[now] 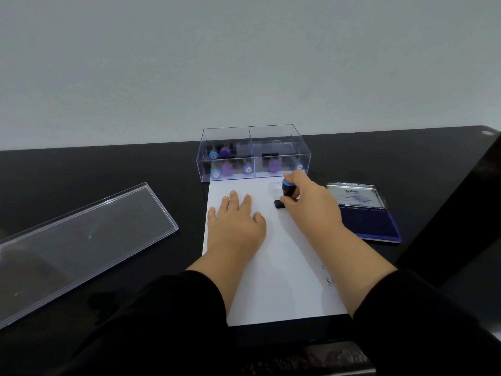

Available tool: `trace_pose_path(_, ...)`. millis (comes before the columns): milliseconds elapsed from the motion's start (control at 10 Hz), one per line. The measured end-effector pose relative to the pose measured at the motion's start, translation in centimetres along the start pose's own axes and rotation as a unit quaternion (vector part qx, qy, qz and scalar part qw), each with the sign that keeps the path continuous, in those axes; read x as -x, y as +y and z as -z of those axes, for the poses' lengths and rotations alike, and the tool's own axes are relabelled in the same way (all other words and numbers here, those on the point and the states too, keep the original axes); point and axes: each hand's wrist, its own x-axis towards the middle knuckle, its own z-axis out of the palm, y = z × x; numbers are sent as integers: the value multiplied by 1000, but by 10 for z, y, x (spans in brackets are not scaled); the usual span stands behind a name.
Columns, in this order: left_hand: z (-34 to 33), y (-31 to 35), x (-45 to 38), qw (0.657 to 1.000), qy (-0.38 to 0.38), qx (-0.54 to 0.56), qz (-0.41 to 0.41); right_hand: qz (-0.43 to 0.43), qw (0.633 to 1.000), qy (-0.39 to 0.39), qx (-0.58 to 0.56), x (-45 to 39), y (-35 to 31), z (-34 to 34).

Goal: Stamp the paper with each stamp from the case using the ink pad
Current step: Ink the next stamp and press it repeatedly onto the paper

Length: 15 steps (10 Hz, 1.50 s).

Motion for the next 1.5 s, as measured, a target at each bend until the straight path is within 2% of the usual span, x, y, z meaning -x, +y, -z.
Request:
trace_pose_path(700,0,1,0,1000,0,-4,0,1,1000,-6,5,0,-1,2)
trace_pose_path(800,0,0,-1,1000,-2,-7,2,-3,1000,3,-26,-2,-1,8)
trace_pose_path(900,0,0,0,1000,-1,-6,2,-30,989,49,-133,-5,3,22)
trace_pose_path(1100,-1,-1,0,1000,-3,-9,2,-85,952,107,-275,-3,10,47)
trace_pose_path(1300,0,1,1,1000,-4,-12,6,-107,942,106,-301,12,11,57)
trace_pose_path(1500,2,2,0,1000,-10,-18,7,-131,917,128,-355,25,8,66)
